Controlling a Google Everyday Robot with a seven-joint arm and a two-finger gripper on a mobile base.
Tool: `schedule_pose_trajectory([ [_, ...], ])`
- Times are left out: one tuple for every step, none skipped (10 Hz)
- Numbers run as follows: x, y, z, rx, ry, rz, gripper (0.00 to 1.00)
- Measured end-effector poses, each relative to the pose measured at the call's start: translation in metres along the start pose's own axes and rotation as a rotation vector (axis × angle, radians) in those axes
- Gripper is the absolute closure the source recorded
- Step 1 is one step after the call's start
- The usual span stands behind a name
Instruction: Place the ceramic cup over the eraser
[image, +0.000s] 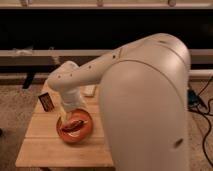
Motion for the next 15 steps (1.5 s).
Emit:
schedule_pose_trajectory([
  [0.030,-0.009,0.008,0.009,0.010,0.031,0.20],
  [0.048,-0.014,0.013,0.015,0.019,0.051,0.20],
  [0.070,-0.022,0.019,0.032,0.028,0.070,0.20],
  [0.090,-0.031,0.025,0.049,0.038,0.092,0.20],
  [0.109,-0.040,0.029,0.067,0.045,0.121,0.20],
  [0.125,-0.050,0.032,0.086,0.047,0.152,0.20],
  [0.140,-0.060,0.034,0.108,0.044,0.194,0.20],
  [0.147,-0.068,0.033,0.128,0.034,0.222,0.20],
  [0.152,-0.079,0.029,0.156,0.015,0.257,0.20],
  [0.151,-0.084,0.029,0.166,0.009,0.268,0.20],
  [0.149,-0.088,0.030,0.167,0.003,0.279,0.20],
  [0.152,-0.093,0.033,0.166,0.006,0.294,0.20],
  [0.154,-0.097,0.038,0.142,0.022,0.306,0.20],
  [0.154,-0.095,0.043,0.109,0.036,0.311,0.20],
  [0.157,-0.095,0.048,0.068,0.060,0.320,0.20],
])
